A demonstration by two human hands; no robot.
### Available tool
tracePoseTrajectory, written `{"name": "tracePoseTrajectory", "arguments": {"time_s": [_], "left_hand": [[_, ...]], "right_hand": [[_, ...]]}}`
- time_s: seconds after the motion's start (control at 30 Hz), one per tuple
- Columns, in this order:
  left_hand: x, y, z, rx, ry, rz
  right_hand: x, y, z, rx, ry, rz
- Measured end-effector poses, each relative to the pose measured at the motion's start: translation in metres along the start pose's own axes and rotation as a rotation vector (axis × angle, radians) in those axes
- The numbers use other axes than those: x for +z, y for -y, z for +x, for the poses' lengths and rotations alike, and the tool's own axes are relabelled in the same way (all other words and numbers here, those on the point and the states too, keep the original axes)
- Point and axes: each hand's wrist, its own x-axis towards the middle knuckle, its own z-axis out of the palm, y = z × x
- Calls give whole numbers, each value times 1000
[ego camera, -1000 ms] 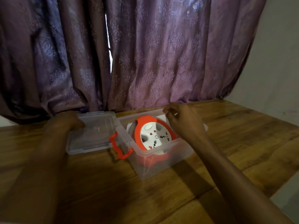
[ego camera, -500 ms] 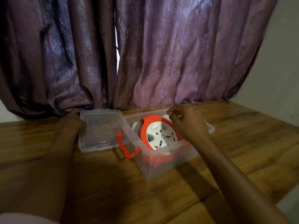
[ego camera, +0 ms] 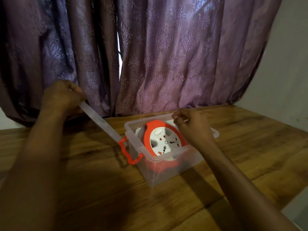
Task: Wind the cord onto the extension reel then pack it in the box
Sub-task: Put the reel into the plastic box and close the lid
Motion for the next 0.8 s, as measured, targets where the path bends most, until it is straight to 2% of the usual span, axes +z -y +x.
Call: {"name": "tracePoseTrajectory", "arguments": {"time_s": [0.07,0.17,0.4,0.67,0.8], "left_hand": [[-9,-10,-2,-55,32,-82],[-20,-27,-9,-43,57,-116],[-28,-56,-29,130,268,-14],[-16,-90,-52,345,300,-54],[-11,-106,-64,508,306,13]], "right_hand": [[0,-1,0,-2,-2,-1],[-1,-2,1,-6,6,-1],[-3,1,-2,-49,-3,18],[-6,8,-5,-51,4,65],[-9,15,-7,-25,20,136]]}}
